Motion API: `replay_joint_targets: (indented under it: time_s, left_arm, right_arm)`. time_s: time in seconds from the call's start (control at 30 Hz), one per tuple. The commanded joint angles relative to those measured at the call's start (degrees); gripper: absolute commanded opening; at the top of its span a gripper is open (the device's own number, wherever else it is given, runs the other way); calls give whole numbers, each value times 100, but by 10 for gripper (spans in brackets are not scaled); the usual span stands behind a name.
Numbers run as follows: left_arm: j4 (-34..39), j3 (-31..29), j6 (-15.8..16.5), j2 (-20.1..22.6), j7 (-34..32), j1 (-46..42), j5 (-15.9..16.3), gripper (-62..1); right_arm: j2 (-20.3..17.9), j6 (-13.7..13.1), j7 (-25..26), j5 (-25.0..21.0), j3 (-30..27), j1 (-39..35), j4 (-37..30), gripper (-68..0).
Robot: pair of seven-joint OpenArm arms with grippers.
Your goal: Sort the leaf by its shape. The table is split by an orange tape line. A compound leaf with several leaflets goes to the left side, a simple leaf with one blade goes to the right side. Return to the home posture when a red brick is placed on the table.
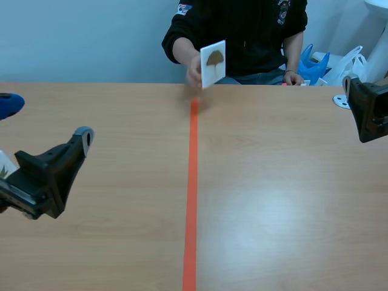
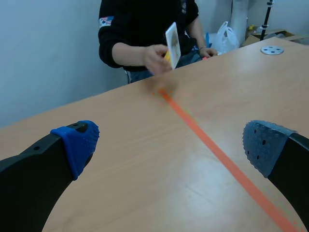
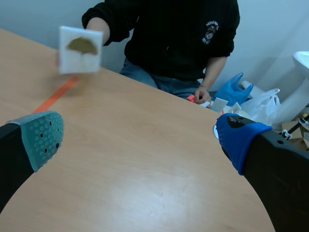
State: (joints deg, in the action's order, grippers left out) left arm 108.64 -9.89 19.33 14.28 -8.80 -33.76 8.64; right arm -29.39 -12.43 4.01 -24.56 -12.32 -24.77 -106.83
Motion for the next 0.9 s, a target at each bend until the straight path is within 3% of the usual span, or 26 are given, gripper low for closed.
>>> replay_joint_targets:
  time_s: [0.0,0.13,0.33,0.87]
  left_arm:
    - [94,109,-138,-31,-81,120,-83,14]
    - [92,317,-507,-55,-37,251,-304,14]
    - [92,317,-973,-122,-37,249,-315,14]
    - [92,317,-957,-105,-44,249,-313,14]
  right_arm:
    - [-92,-57,105,-79,-55,81,-138,4]
    - [-92,-164,103,-81,-55,81,-138,4]
    - [-94,-164,105,-81,-55,81,-138,4]
    - [-94,-164,103,-79,-55,81,-138,4]
